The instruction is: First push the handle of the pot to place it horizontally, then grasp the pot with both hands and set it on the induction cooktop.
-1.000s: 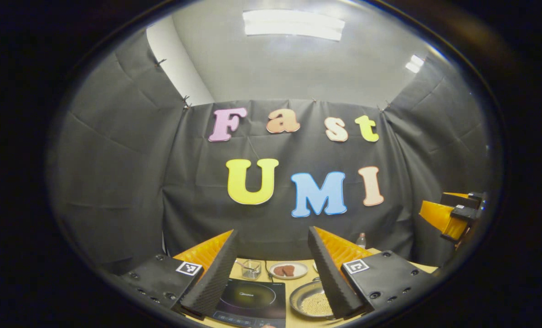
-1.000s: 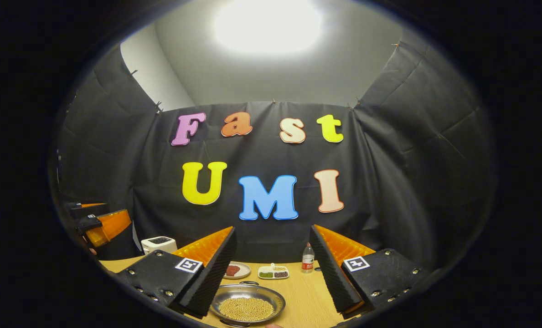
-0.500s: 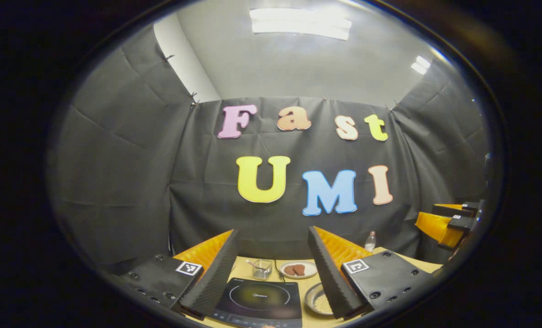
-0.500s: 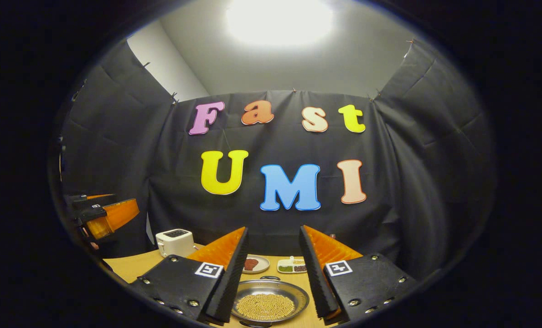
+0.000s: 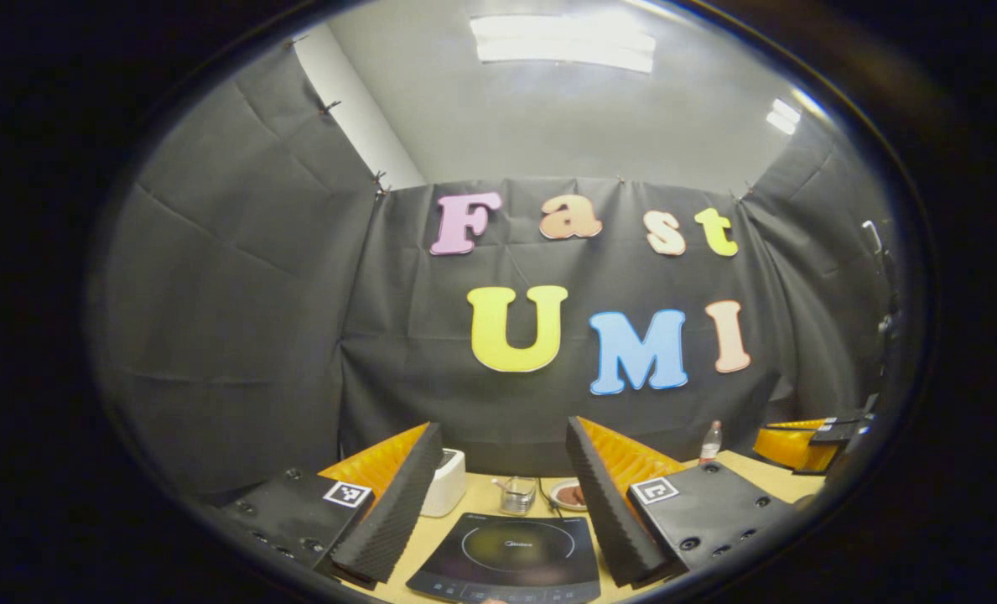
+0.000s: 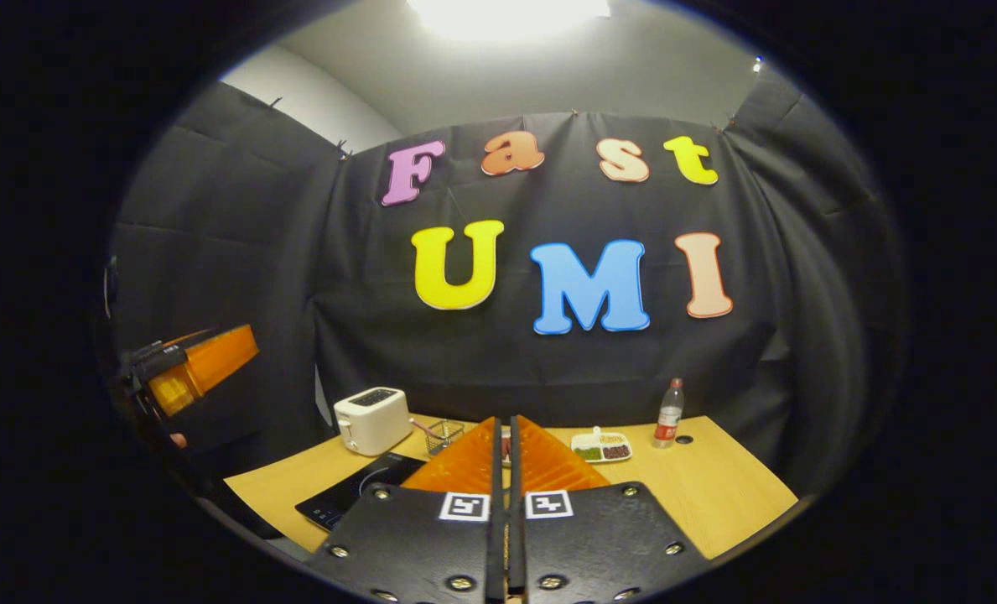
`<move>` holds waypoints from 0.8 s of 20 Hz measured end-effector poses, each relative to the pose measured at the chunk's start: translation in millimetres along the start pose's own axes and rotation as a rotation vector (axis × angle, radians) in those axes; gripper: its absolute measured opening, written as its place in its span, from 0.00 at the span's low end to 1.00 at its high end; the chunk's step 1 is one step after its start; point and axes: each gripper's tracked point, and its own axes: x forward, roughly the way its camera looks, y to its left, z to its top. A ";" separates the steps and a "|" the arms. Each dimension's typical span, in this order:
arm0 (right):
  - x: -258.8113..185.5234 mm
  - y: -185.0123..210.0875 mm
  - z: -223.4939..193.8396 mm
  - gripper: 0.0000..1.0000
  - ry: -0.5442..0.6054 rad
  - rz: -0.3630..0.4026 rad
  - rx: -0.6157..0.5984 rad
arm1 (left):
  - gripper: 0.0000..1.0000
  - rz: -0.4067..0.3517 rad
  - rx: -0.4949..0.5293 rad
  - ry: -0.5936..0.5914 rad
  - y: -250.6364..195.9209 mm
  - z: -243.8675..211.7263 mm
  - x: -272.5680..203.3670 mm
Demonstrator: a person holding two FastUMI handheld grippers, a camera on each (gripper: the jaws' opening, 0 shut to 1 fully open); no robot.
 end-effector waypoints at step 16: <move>25.9 54.6 -196.9 0.04 0.591 0.255 0.083 | 0.97 0.140 0.034 0.059 31.3 -18.6 -30.3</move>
